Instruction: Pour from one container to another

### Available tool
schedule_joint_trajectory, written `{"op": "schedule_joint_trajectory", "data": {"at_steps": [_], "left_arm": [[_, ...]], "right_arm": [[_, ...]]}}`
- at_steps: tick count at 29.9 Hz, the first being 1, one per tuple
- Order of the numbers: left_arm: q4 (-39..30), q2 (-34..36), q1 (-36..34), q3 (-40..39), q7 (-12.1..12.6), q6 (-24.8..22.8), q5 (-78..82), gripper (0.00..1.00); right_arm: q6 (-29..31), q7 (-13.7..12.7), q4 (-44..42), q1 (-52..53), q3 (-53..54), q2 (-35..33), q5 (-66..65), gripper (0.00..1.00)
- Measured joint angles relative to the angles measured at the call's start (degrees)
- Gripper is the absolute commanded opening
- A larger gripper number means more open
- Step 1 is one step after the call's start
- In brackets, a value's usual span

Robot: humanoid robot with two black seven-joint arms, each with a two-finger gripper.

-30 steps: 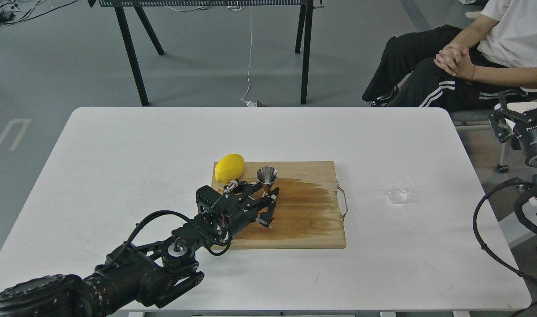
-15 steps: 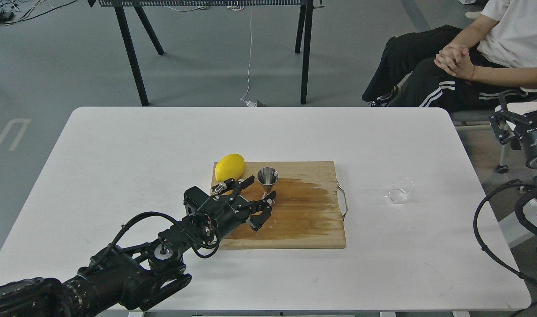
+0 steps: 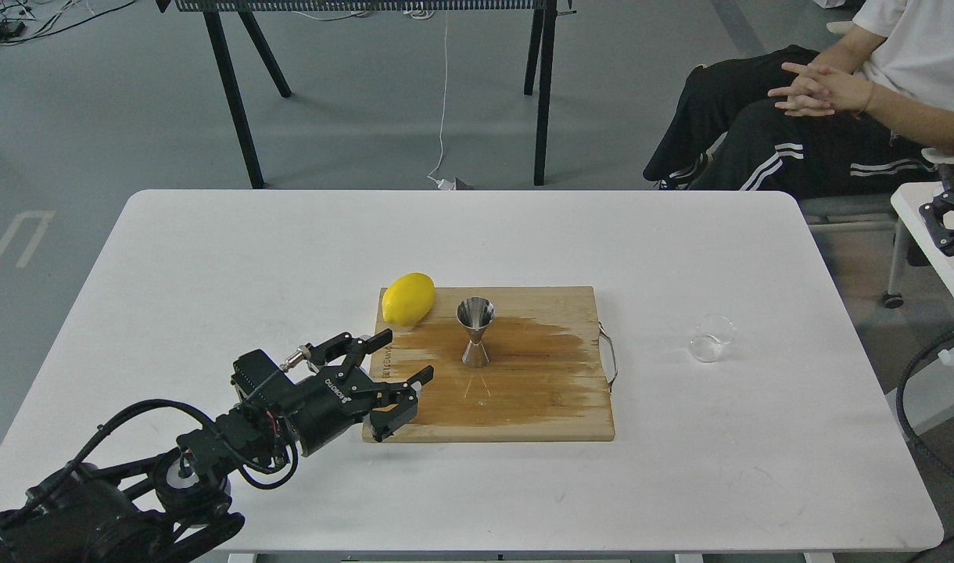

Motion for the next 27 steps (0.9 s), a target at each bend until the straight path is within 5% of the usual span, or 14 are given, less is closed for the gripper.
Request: {"op": "schedule_joint_trajectory", "data": {"at_steps": [5, 8, 11, 15, 23, 27], "left_arm": [[-3.4, 3.1, -1.5, -0.3, -6.9, 0.0, -17.2, 0.92], [-3.8, 3.3, -3.8, -1.0, -10.6, 0.0, -29.8, 0.97], [-3.8, 2.8, -5.0, -3.1, -11.9, 0.0, -40.9, 0.97], [-3.8, 1.8, -6.8, -8.0, -12.1, -1.5, -51.0, 0.97], [2.0, 1.1, -7.1, -31.1, -13.7, -32.8, -81.9, 0.99], [8.1, -0.2, -8.0, -35.2, -13.6, -39.9, -96.6, 0.99]], "right_arm": [[0.0, -0.8, 0.0, -3.1, 0.5, -1.5, 3.0, 1.00], [0.0, -4.3, 0.5, -5.5, 0.2, -1.6, 11.6, 1.00], [0.0, -9.8, 2.8, -8.7, 0.0, -1.6, 20.5, 1.00], [0.0, -12.0, 6.3, -12.4, -0.1, -1.6, 26.2, 1.00], [0.0, -12.1, 14.1, -19.7, -0.4, 2.6, 34.0, 1.00], [0.0, -12.0, 20.0, -22.7, -0.1, 6.4, 36.5, 1.00]]}}
